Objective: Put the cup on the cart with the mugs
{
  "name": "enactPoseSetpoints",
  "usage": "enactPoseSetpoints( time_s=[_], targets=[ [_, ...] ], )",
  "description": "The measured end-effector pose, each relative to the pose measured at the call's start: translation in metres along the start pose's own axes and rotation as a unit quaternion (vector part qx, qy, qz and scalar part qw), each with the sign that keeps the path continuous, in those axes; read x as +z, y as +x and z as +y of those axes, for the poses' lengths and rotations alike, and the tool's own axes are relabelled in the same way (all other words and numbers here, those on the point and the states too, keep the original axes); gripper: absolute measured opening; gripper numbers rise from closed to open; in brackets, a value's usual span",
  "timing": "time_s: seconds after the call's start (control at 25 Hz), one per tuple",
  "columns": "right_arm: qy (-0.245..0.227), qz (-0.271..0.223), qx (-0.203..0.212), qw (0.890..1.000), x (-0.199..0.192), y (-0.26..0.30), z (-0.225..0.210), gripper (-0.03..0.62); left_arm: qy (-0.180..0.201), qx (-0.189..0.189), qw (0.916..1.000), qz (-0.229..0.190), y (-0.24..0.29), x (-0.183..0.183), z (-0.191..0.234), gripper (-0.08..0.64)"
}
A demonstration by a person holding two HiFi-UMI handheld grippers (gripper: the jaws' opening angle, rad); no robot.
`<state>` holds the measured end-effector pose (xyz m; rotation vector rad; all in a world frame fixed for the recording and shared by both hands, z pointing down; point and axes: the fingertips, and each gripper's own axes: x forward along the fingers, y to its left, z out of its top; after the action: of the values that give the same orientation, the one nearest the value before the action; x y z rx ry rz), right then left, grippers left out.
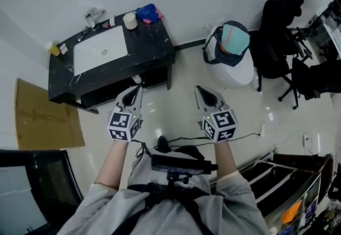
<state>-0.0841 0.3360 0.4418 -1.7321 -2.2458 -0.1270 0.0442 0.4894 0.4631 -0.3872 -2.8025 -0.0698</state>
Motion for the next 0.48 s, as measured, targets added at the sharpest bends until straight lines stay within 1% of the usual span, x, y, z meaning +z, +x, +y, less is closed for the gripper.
enactPoseSetpoints(
  time_s=[0.12,0.28,0.48],
  targets=[
    [-0.005,0.005,0.032,0.999,0.007,0.039,0.023,0.002,-0.002,0.028,0.9996,0.001,-0.008,-0.003,0.034,0.0],
    [-0.019,0.02,0.073,0.997,0.015,0.079,0.048,0.002,-0.019,0.068,0.9975,0.007,-0.022,-0.007,0.072,0.0],
    [-0.029,0.028,0.112,0.993,0.027,0.119,0.05,0.002,-0.04,0.12,0.9919,0.011,-0.025,-0.011,0.102,0.001]
  ],
)
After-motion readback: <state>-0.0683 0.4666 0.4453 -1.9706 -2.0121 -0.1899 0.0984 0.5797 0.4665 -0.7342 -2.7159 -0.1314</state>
